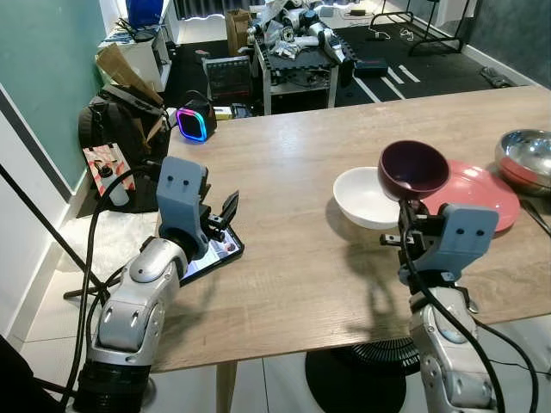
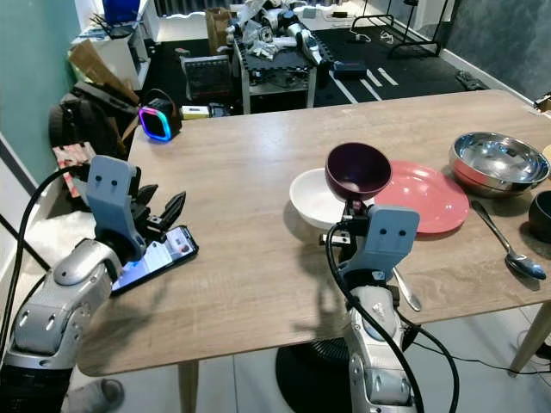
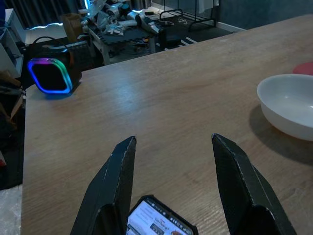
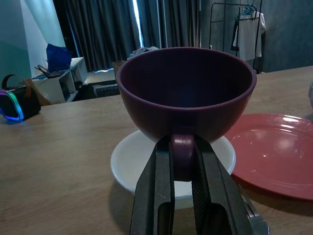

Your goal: Setting the table

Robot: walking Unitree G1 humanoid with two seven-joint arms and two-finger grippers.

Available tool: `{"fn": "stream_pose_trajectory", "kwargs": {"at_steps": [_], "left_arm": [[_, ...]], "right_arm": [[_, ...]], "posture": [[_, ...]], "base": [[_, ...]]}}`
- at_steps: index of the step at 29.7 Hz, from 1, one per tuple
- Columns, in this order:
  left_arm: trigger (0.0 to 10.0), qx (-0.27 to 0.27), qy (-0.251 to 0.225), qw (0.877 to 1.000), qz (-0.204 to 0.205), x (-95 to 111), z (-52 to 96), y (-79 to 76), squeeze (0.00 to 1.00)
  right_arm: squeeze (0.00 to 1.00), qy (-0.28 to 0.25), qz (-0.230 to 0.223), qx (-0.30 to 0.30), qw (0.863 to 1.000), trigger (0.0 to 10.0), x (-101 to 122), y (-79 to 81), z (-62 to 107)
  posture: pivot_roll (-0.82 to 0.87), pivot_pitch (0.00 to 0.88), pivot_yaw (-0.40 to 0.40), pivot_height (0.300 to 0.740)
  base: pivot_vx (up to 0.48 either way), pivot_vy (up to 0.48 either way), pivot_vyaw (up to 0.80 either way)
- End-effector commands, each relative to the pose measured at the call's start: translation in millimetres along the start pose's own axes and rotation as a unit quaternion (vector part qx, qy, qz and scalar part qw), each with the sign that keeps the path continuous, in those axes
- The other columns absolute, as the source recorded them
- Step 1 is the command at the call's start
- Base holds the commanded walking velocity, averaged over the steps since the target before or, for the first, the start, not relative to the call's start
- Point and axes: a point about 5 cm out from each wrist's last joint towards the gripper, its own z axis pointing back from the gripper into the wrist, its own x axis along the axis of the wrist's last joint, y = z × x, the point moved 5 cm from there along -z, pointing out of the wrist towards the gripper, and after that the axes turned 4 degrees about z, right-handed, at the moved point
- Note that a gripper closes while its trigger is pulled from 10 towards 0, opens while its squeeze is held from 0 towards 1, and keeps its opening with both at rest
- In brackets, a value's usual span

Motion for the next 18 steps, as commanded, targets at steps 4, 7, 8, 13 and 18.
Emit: {"fn": "stream_pose_trajectory", "kwargs": {"at_steps": [4, 7, 8, 13, 18], "left_arm": [[10.0, 0.014, 0.011, 1.000, 0.001, -8.2, 2.4, 7.1, 0.00], [10.0, 0.014, 0.010, 1.000, 0.002, -8.0, 2.3, 6.7, 0.00], [10.0, 0.014, 0.010, 1.000, 0.002, -8.0, 2.0, 7.0, 0.00], [10.0, 0.015, 0.009, 1.000, 0.003, -8.0, 1.3, 7.3, 0.00], [10.0, 0.015, 0.007, 1.000, 0.003, -7.3, 0.4, 7.1, 0.00]], "right_arm": [[0.00, 0.005, 0.007, 0.001, 1.000, 10.0, -1.8, -0.8, 0.5], [0.00, 0.006, 0.007, 0.000, 1.000, 10.0, -2.0, -1.5, 0.7], [0.00, 0.006, 0.008, 0.000, 1.000, 10.0, -2.0, -2.0, 0.7], [0.00, 0.007, 0.010, -0.001, 1.000, 10.0, -2.3, -2.7, 0.6], [0.00, 0.008, 0.011, -0.001, 1.000, 10.0, -3.0, -2.8, 0.7]], "posture": [[-0.04, 0.000, 0.121, 0.740], [-0.04, 0.000, 0.120, 0.740], [-0.04, 0.000, 0.119, 0.740], [-0.04, 0.000, 0.119, 0.740], [-0.04, 0.000, 0.120, 0.740]], "base": [[-0.416, 0.000, 0.00], [-0.410, 0.000, 0.00], [-0.401, 0.000, 0.00], [-0.389, 0.000, 0.00], [-0.383, 0.000, 0.00]]}}
